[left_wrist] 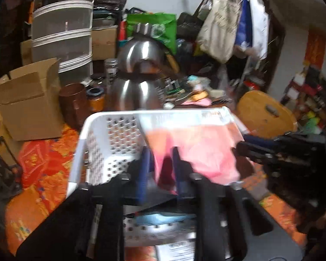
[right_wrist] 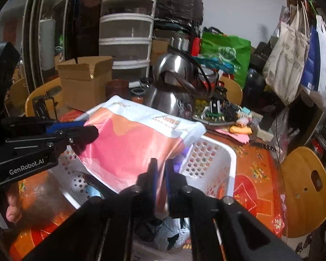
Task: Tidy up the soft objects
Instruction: 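Lower the pink pouch into the white basket and open both grippers, then move both grippers back out of the basket to the white leaflet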
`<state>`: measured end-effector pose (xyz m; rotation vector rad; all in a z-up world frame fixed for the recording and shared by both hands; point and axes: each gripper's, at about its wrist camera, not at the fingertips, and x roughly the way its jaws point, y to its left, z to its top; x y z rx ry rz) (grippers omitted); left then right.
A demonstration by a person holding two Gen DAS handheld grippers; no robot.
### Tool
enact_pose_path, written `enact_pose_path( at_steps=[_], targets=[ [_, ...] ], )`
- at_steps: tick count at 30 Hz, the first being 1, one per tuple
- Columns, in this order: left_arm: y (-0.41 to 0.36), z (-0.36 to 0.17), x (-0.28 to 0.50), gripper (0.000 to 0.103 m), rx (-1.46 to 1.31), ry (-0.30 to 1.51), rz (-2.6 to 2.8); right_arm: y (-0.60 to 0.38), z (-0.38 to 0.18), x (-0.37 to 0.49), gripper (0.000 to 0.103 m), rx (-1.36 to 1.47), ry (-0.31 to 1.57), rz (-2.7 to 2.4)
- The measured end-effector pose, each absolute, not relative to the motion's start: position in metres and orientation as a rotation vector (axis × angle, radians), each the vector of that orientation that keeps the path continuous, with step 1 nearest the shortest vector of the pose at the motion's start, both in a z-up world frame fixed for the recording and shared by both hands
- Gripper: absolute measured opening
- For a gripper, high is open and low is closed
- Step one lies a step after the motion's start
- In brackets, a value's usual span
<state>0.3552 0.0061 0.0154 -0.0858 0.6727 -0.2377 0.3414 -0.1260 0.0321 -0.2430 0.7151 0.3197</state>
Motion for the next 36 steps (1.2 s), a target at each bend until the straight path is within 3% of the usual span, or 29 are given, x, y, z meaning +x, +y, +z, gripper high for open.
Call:
enact_pose_path(
  at_steps=[1,2,4,5,27,29,31,36],
  targets=[
    [0.008,0.010,0.359,0.059,-0.083,0.691,-0.221,-0.128,0.030,0.343,0.017,-0.242,0.729,0.305],
    [0.011,0.006,0.361,0.069,-0.092,0.700,-0.215,-0.132,0.026,0.344,0.028,-0.239,0.742,0.287],
    [0.018,0.000,0.360,0.070,-0.114,0.690,-0.211,-0.138,0.022,0.342,0.059,-0.229,0.742,0.257],
    [0.020,-0.002,0.359,0.070,-0.117,0.691,-0.208,-0.143,0.021,0.339,0.062,-0.223,0.733,0.235],
    [0.023,-0.004,0.298,0.071,-0.107,0.700,-0.180,-0.185,0.016,0.276,0.065,-0.079,0.721,0.251],
    [0.025,-0.006,0.278,0.074,-0.110,0.707,-0.184,-0.189,0.017,0.257,0.070,-0.050,0.717,0.267],
    [0.023,-0.015,0.259,0.080,-0.110,0.725,-0.196,-0.190,0.007,0.230,0.085,-0.038,0.732,0.282],
    [0.006,-0.061,0.244,0.081,-0.076,0.843,-0.223,-0.181,-0.041,0.206,0.085,-0.022,0.857,0.317]
  ],
)
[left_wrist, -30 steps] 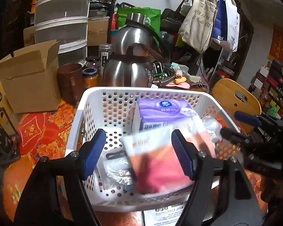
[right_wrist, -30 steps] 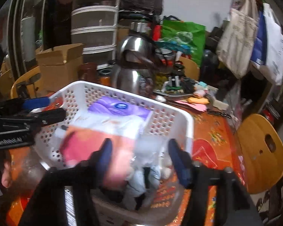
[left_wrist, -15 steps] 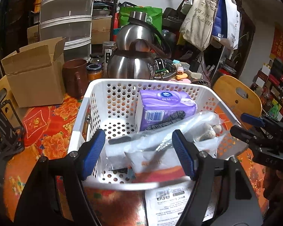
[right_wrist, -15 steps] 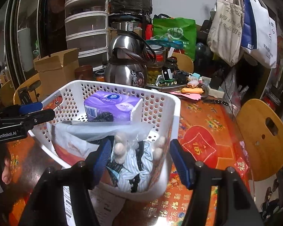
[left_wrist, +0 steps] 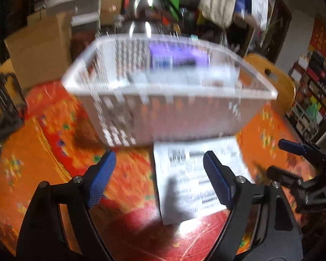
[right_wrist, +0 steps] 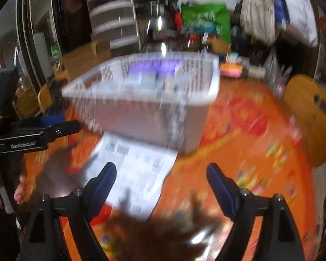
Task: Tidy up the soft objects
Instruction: 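Move both grippers back out of the basket to the white leaflet, then close the left gripper on the edge of the white leaflet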
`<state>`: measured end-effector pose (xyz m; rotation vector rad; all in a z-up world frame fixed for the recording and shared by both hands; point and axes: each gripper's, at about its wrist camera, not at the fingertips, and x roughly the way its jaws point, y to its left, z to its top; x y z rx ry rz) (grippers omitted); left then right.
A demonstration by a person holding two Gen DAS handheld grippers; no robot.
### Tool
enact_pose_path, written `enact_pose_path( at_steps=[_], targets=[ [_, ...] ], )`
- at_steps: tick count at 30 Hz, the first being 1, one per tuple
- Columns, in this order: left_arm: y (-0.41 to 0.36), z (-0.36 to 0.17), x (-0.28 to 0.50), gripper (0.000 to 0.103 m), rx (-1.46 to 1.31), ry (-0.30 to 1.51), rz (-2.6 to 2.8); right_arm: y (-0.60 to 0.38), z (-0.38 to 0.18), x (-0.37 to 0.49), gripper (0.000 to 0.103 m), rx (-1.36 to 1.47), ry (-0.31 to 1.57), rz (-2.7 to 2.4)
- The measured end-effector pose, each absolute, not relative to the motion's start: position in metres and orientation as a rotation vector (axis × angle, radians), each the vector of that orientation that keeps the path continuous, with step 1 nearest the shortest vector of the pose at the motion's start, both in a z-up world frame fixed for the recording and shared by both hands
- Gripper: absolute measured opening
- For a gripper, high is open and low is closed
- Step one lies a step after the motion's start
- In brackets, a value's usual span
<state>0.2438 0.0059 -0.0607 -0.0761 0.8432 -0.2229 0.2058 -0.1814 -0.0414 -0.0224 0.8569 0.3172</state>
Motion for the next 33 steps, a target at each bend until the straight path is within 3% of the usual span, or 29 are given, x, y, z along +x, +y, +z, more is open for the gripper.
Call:
enact_pose_path(
  at_steps=[9,17,19,21,28,33],
  targets=[
    [-0.017,-0.116,0.251,0.083,-0.044,0.971,-0.236,-0.162,-0.091,0.204,0.085,-0.044,0.970,0.361],
    [-0.020,-0.118,0.257,0.085,-0.061,0.972,-0.253,-0.141,-0.098,0.201,0.084,-0.127,0.970,0.379],
    [-0.026,-0.118,0.253,0.076,-0.048,0.971,-0.278,-0.136,-0.099,0.201,0.075,-0.151,0.967,0.380],
    [-0.028,-0.115,0.248,0.060,-0.063,0.968,-0.312,-0.134,-0.099,0.201,0.070,-0.156,0.963,0.380],
    [-0.035,-0.112,0.230,0.046,-0.076,0.967,-0.327,-0.139,-0.097,0.201,0.047,-0.141,0.951,0.369],
    [-0.031,-0.107,0.208,0.032,-0.091,0.954,-0.329,-0.141,-0.095,0.202,0.038,-0.145,0.947,0.377]
  ],
)
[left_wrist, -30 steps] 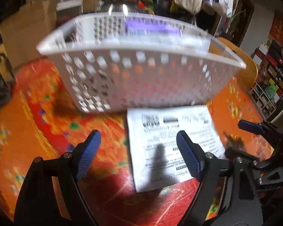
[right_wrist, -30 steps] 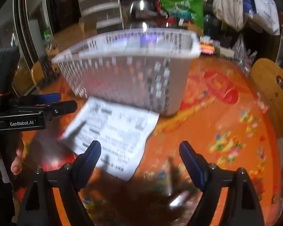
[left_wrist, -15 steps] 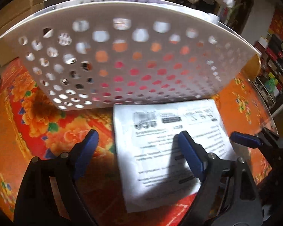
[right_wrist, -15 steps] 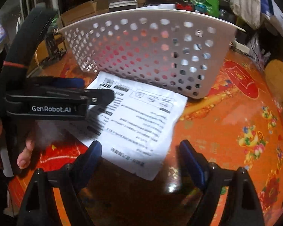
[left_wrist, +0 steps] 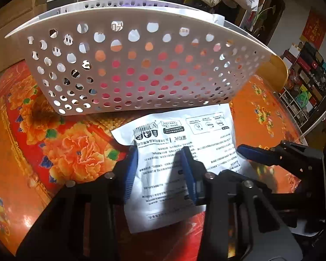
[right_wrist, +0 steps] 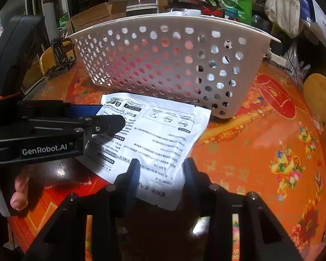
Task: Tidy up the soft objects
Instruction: 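Close the left gripper on the edge of the white leaflet, then lift the white leaflet with the left gripper over the basket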
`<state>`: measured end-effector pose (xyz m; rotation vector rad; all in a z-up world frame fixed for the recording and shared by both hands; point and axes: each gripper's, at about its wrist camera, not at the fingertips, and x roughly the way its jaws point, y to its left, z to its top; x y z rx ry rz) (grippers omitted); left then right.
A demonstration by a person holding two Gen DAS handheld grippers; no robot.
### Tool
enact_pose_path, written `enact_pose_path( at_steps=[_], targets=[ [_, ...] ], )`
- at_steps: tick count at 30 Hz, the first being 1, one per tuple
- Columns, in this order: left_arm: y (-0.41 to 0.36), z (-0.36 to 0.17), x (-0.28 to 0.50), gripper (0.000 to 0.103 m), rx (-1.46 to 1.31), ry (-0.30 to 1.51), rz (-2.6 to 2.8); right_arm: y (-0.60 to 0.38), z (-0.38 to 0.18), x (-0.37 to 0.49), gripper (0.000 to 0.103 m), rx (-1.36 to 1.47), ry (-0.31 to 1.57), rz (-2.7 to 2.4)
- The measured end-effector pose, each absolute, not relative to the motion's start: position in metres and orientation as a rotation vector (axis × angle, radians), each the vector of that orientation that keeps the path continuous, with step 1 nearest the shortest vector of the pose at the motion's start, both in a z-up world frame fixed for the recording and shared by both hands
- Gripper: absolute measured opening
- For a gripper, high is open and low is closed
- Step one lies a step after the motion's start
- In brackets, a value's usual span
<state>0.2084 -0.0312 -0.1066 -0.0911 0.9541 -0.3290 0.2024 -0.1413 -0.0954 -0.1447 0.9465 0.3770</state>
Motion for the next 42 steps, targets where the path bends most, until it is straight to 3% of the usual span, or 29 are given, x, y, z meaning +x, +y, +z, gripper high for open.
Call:
enact_pose_path(
  at_steps=[5,7,14,15,29,32,38,40,42],
  targets=[
    [-0.022,-0.105,0.202,0.012,-0.129,0.944,-0.335,-0.142,-0.093,0.202,0.023,-0.111,0.939,0.406],
    [-0.014,-0.103,0.198,0.011,-0.151,0.939,-0.336,-0.144,-0.091,0.200,0.009,-0.114,0.924,0.393],
    [0.001,-0.101,0.189,0.010,-0.115,0.889,-0.307,-0.147,-0.086,0.195,0.005,-0.121,0.893,0.394],
    [-0.004,-0.097,0.195,0.010,-0.104,0.874,-0.306,-0.147,-0.084,0.194,0.000,-0.129,0.884,0.391],
    [-0.006,-0.092,0.175,0.010,-0.139,0.824,-0.333,-0.174,-0.079,0.194,0.000,-0.036,0.894,0.379],
    [-0.006,-0.090,0.176,0.010,-0.126,0.816,-0.334,-0.178,-0.086,0.198,0.009,0.024,0.928,0.409],
    [-0.005,-0.093,0.177,0.010,-0.121,0.824,-0.331,-0.181,-0.094,0.213,0.054,0.065,0.962,0.429],
    [-0.006,-0.097,0.179,0.010,-0.124,0.834,-0.329,-0.181,-0.095,0.219,0.063,0.081,0.965,0.447],
    [-0.007,-0.098,0.180,0.010,-0.120,0.836,-0.331,-0.178,-0.095,0.229,0.064,0.070,0.972,0.457]
  ],
)
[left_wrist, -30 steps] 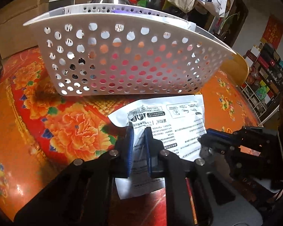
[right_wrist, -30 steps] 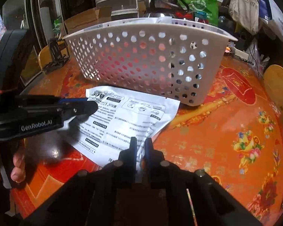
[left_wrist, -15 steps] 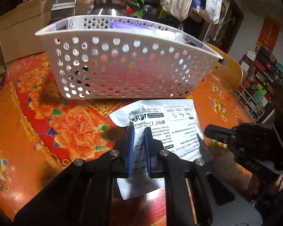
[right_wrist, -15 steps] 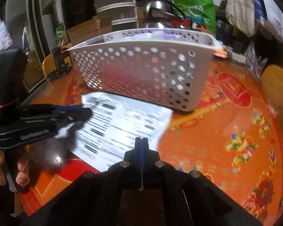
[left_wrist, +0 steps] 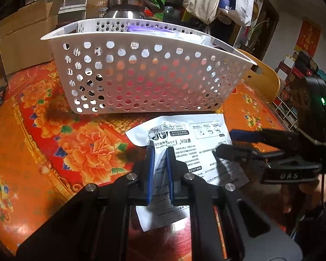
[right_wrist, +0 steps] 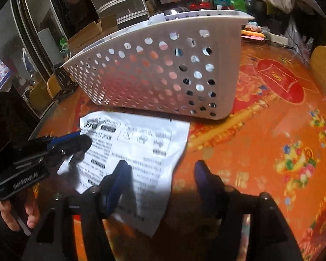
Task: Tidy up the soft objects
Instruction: 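Lift the white leaflet with the left gripper over the basket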
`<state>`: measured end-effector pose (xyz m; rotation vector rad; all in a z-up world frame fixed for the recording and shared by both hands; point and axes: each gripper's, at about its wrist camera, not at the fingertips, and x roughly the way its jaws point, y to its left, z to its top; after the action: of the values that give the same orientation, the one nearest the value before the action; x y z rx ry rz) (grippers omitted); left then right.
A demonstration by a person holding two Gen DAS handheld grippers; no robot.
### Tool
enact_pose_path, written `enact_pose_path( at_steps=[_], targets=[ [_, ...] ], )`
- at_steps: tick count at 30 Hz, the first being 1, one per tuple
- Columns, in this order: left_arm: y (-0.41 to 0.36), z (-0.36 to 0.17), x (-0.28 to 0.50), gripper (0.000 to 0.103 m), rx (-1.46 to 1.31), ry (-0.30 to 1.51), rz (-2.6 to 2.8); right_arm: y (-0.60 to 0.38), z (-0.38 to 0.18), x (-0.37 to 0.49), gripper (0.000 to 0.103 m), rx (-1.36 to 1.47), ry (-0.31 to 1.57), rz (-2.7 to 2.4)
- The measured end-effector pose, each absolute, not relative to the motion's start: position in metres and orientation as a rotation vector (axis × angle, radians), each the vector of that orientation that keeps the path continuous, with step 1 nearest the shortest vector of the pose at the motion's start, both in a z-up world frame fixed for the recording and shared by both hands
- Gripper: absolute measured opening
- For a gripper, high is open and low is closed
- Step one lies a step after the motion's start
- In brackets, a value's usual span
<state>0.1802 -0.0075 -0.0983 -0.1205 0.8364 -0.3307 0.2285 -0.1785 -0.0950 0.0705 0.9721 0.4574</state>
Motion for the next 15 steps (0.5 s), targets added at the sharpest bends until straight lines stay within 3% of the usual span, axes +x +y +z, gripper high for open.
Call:
enact_pose_path(
  at_steps=[3,5,6,7,13,15],
  targets=[
    [-0.012,-0.100,0.181,0.010,-0.106,0.840,-0.334,-0.175,-0.097,0.238,0.065,0.078,0.972,0.487],
    [-0.014,-0.102,0.183,0.009,-0.095,0.849,-0.324,-0.171,-0.097,0.241,0.053,0.071,0.982,0.495],
    [-0.014,-0.103,0.185,0.009,-0.094,0.853,-0.312,-0.168,-0.096,0.241,0.044,0.049,0.984,0.488],
    [-0.012,-0.104,0.186,0.009,-0.105,0.857,-0.309,-0.169,-0.097,0.241,0.019,0.048,0.987,0.485],
    [-0.012,-0.105,0.188,0.009,-0.115,0.854,-0.316,-0.173,-0.094,0.229,0.003,0.046,0.961,0.476],
    [-0.009,-0.102,0.187,0.009,-0.132,0.840,-0.329,-0.174,-0.090,0.223,0.002,0.039,0.929,0.459]
  ],
)
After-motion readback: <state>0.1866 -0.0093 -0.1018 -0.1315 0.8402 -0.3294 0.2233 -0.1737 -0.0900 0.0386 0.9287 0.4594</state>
